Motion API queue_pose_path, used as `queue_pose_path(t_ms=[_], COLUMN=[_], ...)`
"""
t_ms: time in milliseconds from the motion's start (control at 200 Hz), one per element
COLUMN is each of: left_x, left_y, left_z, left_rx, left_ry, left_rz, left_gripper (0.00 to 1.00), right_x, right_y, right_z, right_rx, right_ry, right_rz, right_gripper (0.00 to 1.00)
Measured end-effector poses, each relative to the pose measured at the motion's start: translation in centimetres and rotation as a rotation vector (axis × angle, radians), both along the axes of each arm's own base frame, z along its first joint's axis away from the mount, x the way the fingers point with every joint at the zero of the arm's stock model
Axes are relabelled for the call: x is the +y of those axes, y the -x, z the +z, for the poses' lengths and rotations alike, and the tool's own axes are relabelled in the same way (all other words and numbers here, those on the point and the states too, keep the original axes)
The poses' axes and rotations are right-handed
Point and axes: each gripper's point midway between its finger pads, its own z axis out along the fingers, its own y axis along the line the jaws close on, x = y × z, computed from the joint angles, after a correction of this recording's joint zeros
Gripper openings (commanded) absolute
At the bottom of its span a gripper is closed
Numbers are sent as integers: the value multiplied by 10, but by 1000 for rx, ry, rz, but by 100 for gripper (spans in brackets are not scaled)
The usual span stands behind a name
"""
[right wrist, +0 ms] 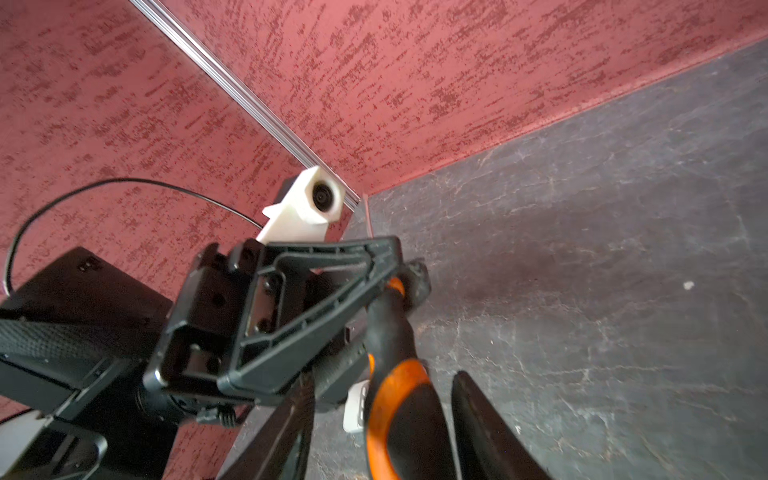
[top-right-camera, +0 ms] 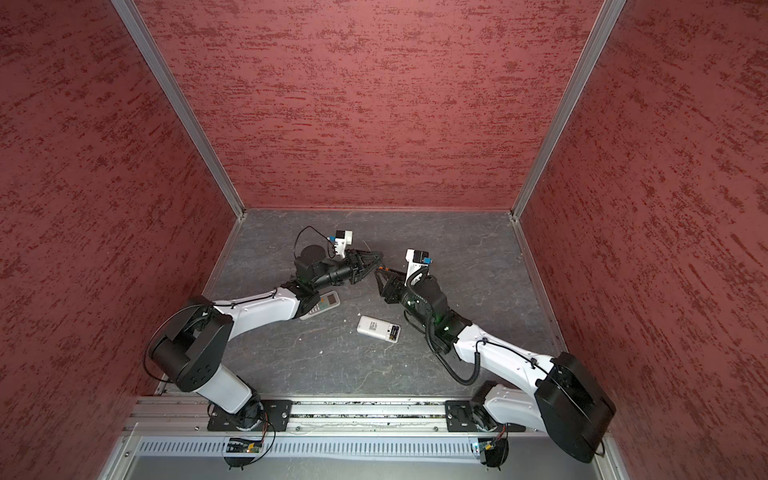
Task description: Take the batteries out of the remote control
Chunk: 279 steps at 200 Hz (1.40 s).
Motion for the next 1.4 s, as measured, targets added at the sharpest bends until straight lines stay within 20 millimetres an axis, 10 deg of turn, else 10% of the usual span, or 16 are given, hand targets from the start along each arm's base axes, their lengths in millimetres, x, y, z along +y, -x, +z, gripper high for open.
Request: queue_pose_path(t_ms=[827, 1107, 1398], left_x=[-4, -3, -3], left_y=[5, 5, 5], left_z=[4, 3, 4], left_rx=[3, 6, 5], left_ry=[13, 16, 17], left_rz=[20, 25, 30], left_gripper=[0, 0, 0], right_x=[-1, 0, 1], right_y=[-11, -11, -12], right_z=[2, 2, 4], right_rx=[-7, -5, -9], right_ry=[-2, -9, -25], right_rz=[-18, -16, -13], right_gripper=[24, 34, 11])
